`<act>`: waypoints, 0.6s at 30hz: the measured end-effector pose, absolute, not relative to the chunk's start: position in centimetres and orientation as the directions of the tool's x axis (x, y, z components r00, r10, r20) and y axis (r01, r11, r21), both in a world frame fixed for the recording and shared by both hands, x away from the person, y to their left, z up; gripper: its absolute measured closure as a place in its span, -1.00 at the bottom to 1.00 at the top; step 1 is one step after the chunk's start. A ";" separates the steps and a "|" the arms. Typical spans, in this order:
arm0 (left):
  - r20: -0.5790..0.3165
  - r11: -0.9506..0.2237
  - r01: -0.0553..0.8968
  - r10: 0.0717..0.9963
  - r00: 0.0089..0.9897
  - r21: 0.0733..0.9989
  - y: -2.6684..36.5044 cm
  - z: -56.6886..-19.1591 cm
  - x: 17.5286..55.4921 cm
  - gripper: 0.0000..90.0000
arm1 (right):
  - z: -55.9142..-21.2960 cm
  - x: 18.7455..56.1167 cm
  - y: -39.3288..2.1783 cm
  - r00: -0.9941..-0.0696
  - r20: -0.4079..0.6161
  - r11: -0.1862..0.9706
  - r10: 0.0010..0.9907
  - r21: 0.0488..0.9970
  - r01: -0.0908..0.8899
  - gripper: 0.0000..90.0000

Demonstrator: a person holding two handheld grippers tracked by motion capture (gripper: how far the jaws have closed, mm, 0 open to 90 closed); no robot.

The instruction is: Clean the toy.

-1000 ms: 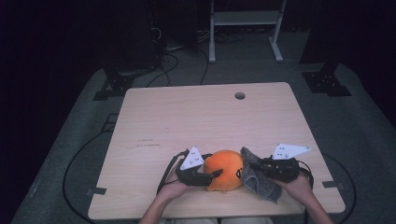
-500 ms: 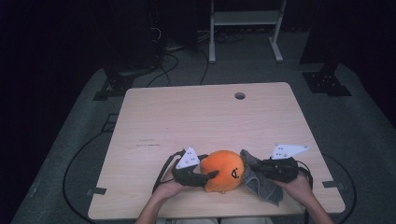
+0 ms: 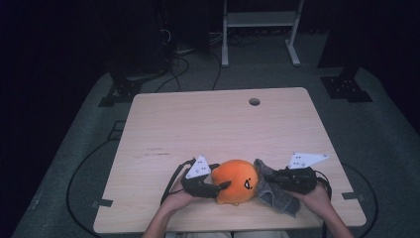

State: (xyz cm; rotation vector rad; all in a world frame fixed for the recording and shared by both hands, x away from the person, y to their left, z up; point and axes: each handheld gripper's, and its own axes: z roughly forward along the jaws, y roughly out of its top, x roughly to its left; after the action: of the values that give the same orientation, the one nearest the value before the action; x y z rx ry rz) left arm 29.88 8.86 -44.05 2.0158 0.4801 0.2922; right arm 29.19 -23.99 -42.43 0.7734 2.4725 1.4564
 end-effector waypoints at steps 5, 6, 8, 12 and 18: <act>0.055 -0.447 0.164 0.437 0.898 0.879 7.6 -43.8 29.2 -0.31 | -40.6 28.4 -21.2 -0.896 0.078 0.388 0.437 0.882 0.267 0.77; 0.065 -0.454 0.157 0.435 0.898 0.877 7.6 -43.8 29.1 -0.31 | -40.7 28.3 -20.7 -0.899 0.066 0.403 0.434 0.878 0.259 0.77; 0.058 -0.449 0.159 0.433 0.900 0.879 7.7 -43.8 29.2 -0.31 | -41.0 28.3 -20.5 -0.898 0.056 0.415 0.435 0.873 0.256 0.77; 0.029 -0.430 0.182 0.439 0.898 0.884 8.1 -43.8 29.5 -0.32 | -41.7 28.8 -22.0 -0.870 0.051 0.422 0.490 0.860 0.288 0.77; -0.032 -0.398 0.252 0.484 0.875 0.882 9.0 -44.2 30.4 -0.33 | -43.0 28.8 -24.6 -0.842 0.075 0.423 0.535 0.838 0.344 0.77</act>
State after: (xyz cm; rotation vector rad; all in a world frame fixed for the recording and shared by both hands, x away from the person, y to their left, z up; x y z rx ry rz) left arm 30.39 9.04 -44.20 2.0009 0.5371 0.2792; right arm 28.80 -24.59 -42.97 0.7745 2.4722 1.3841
